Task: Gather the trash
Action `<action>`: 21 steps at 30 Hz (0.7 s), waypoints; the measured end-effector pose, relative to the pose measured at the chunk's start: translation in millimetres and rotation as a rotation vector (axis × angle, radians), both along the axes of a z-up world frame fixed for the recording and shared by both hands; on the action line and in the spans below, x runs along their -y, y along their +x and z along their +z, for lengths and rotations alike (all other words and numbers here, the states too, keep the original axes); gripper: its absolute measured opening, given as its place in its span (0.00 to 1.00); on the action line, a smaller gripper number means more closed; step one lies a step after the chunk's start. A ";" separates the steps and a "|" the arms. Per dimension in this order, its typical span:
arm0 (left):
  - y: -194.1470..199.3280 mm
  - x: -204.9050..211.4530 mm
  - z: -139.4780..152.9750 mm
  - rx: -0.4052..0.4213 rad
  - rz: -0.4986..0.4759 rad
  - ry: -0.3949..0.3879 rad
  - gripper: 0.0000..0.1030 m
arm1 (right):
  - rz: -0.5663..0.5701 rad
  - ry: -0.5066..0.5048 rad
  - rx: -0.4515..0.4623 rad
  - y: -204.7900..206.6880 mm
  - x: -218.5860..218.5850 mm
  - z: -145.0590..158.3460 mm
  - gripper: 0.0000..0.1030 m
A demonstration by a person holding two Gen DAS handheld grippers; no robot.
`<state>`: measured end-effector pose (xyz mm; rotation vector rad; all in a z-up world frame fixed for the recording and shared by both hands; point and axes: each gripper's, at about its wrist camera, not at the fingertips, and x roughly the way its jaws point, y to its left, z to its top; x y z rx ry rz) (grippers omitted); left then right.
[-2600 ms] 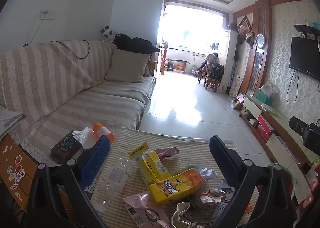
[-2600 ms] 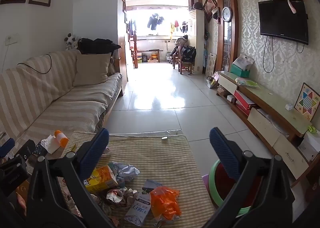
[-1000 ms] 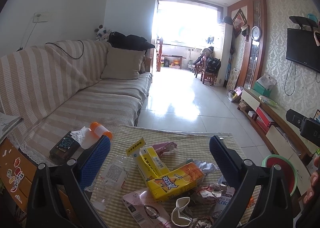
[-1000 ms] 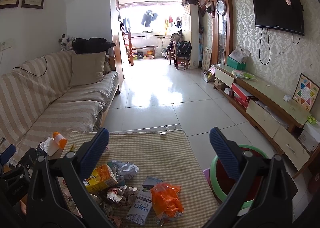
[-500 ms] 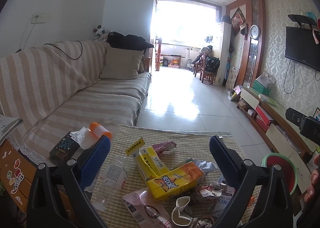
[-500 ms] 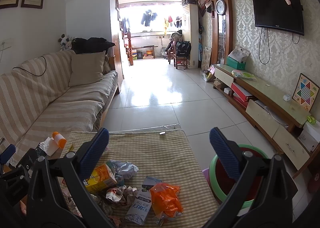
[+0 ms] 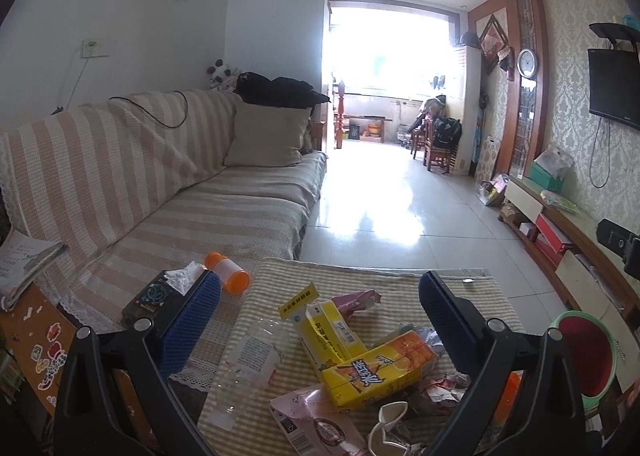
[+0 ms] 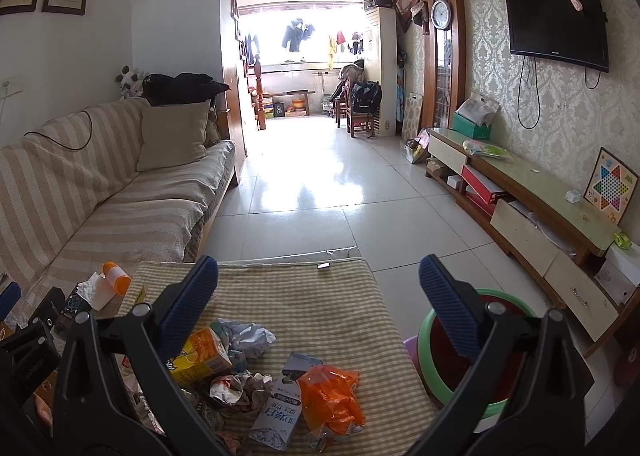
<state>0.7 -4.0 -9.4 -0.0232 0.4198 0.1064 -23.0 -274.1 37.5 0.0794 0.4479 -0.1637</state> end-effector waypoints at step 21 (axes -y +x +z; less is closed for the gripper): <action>13.5 -52.2 -112.5 -0.493 -0.113 -0.130 0.88 | 0.117 -0.110 -0.260 10.5 -32.5 -77.1 0.97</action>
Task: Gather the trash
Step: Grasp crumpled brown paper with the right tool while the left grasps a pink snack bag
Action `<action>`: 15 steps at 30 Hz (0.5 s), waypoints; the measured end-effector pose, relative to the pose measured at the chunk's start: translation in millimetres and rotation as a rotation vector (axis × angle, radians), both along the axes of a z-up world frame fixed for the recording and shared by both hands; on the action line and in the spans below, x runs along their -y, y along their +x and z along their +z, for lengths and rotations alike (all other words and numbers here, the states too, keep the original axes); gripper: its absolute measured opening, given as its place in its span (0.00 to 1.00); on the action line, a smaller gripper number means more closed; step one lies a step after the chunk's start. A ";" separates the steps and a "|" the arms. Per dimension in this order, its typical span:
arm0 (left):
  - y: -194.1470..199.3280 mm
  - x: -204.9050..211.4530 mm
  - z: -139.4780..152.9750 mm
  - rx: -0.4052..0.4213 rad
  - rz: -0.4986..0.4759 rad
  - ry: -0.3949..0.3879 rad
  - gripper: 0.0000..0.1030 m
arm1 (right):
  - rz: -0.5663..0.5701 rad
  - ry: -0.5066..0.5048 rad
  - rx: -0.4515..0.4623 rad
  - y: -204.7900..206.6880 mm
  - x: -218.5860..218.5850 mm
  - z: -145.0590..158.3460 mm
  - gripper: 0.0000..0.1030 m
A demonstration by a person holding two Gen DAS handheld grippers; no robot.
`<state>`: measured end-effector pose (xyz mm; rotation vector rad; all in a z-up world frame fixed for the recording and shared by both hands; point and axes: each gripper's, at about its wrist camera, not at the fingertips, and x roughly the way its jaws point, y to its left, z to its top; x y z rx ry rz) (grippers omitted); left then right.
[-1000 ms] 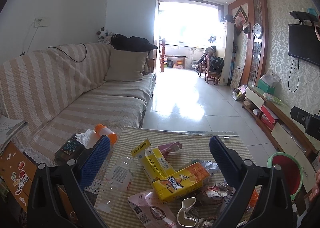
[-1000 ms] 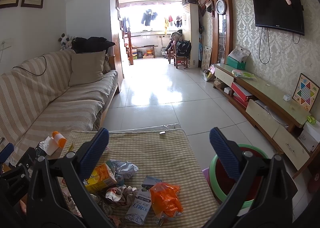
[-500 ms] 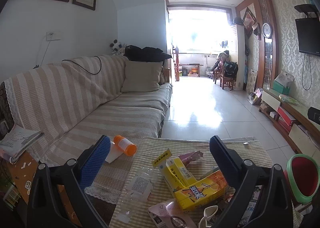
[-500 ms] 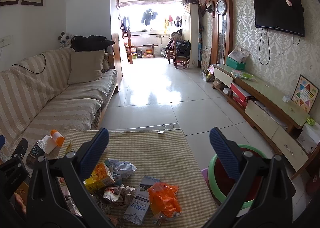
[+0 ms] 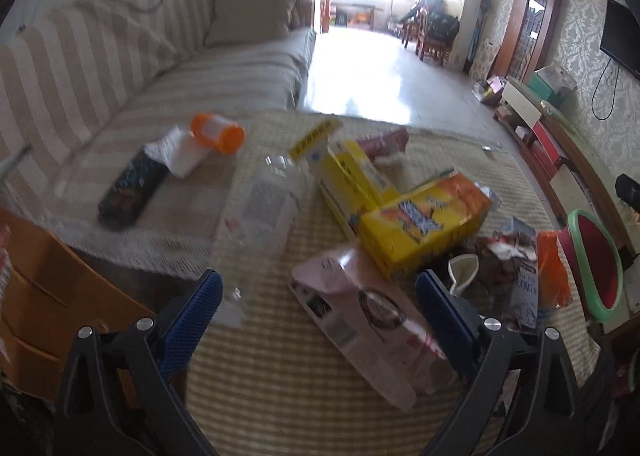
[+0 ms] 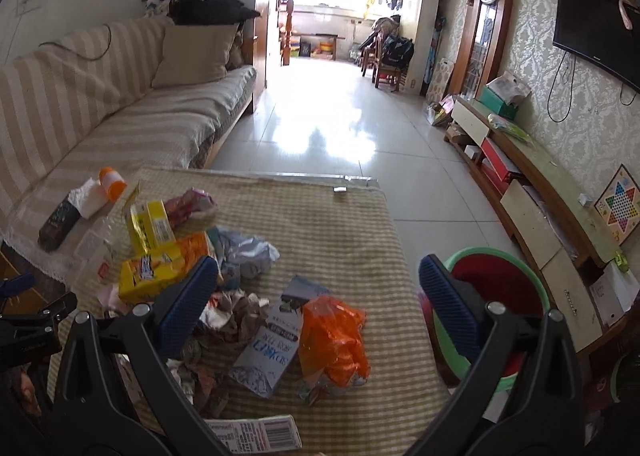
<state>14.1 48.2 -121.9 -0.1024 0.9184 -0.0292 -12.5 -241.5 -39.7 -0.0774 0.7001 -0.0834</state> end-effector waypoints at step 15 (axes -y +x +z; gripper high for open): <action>37.8 27.6 -88.3 -0.230 0.046 -0.215 0.72 | 0.115 0.101 -0.127 2.7 -9.3 -42.1 0.97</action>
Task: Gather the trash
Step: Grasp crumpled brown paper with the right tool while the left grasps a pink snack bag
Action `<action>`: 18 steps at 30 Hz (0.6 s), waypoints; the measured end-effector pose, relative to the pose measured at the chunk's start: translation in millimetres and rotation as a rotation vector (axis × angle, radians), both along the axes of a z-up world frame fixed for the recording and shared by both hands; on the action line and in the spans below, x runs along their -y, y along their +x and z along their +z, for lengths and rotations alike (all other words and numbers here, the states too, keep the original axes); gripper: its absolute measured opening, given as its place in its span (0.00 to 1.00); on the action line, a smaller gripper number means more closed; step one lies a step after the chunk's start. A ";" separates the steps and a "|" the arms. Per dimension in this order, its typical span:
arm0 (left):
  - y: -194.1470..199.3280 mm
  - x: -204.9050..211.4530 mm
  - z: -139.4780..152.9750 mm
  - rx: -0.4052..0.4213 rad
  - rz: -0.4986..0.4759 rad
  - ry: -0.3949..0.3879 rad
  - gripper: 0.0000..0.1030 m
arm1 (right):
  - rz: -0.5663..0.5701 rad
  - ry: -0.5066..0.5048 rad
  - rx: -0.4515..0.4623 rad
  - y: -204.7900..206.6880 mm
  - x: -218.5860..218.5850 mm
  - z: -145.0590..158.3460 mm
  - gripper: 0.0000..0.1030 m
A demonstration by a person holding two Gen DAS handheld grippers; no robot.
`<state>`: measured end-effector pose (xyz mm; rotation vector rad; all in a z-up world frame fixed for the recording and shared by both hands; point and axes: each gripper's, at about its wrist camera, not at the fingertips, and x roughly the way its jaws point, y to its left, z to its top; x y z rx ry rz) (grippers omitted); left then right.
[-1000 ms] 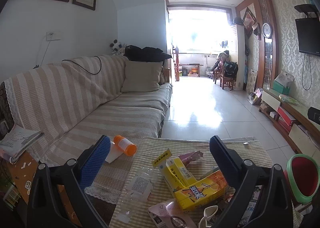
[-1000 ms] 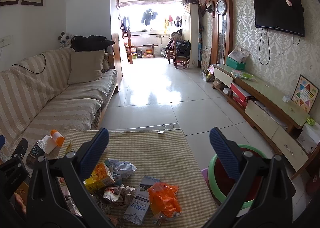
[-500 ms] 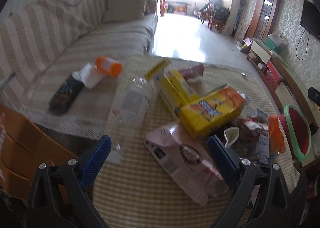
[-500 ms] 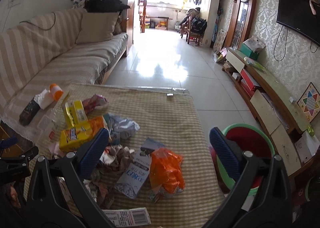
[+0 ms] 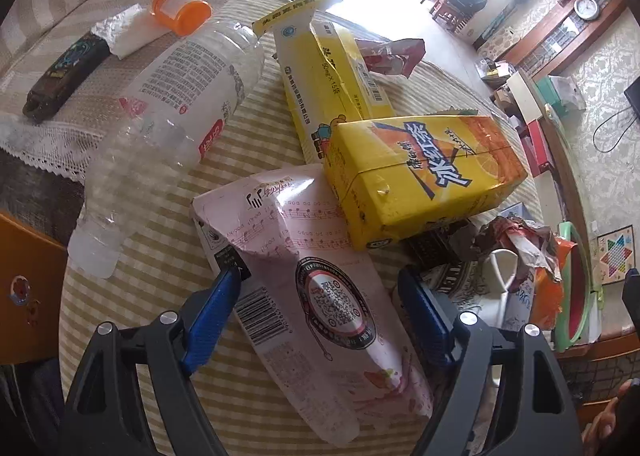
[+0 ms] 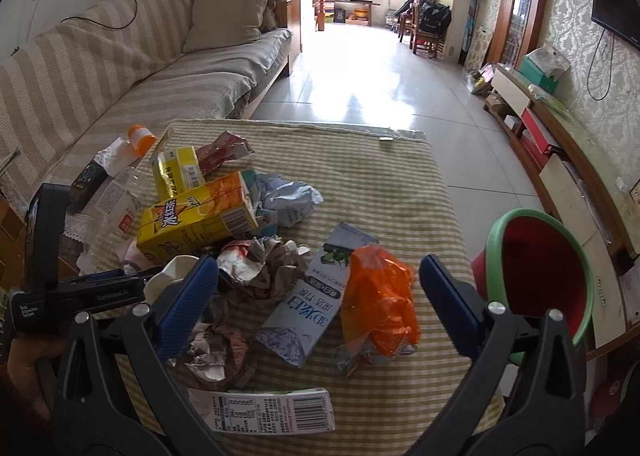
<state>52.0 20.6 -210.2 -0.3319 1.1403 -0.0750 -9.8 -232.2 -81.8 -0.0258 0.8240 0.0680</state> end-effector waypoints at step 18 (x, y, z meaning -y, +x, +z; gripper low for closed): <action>-38.1 -30.6 49.1 0.155 -0.032 0.011 0.10 | 0.089 0.243 -0.196 47.2 -21.2 -64.1 0.22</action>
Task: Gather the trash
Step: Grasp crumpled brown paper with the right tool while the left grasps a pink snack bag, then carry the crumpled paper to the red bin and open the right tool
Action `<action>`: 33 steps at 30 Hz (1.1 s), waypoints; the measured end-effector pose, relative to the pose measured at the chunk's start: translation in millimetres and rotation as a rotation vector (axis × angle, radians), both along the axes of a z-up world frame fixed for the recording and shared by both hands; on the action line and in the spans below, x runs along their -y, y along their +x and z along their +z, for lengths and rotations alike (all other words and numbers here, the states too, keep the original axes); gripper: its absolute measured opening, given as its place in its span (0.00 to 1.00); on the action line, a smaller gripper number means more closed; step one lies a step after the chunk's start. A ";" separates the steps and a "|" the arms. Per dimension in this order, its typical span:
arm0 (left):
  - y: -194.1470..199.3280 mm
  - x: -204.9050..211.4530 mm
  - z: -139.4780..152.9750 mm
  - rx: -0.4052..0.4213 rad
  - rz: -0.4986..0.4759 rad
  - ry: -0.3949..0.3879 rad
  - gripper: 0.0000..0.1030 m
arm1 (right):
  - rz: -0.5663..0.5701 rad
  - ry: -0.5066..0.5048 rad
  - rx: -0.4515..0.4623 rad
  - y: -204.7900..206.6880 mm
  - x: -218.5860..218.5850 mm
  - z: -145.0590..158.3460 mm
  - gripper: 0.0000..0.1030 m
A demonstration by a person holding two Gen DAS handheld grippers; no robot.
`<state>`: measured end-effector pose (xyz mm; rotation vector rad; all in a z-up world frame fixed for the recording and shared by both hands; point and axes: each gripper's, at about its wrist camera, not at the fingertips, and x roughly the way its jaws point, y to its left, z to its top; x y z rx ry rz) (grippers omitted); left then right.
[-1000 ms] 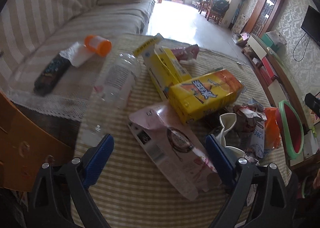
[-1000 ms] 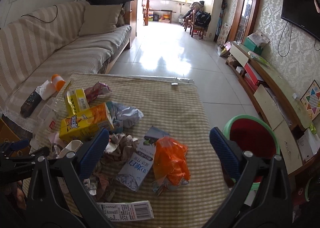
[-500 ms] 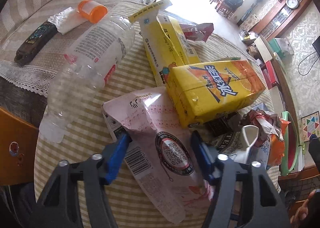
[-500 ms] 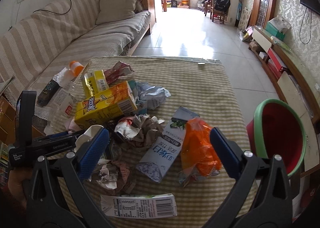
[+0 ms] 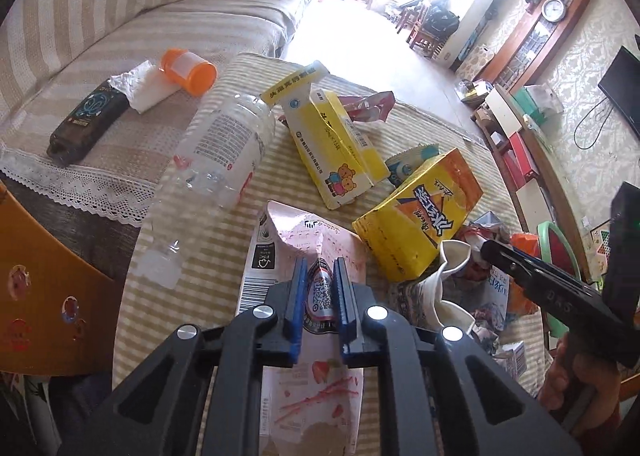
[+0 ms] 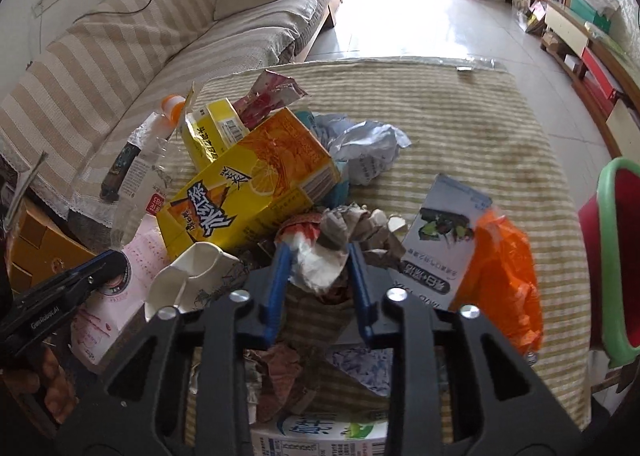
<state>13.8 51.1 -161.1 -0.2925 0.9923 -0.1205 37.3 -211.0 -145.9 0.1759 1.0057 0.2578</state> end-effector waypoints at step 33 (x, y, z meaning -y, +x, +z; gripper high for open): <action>-42.8 1.1 12.1 0.045 -0.001 0.154 0.64 | -0.036 0.051 0.282 -48.5 26.1 87.4 0.16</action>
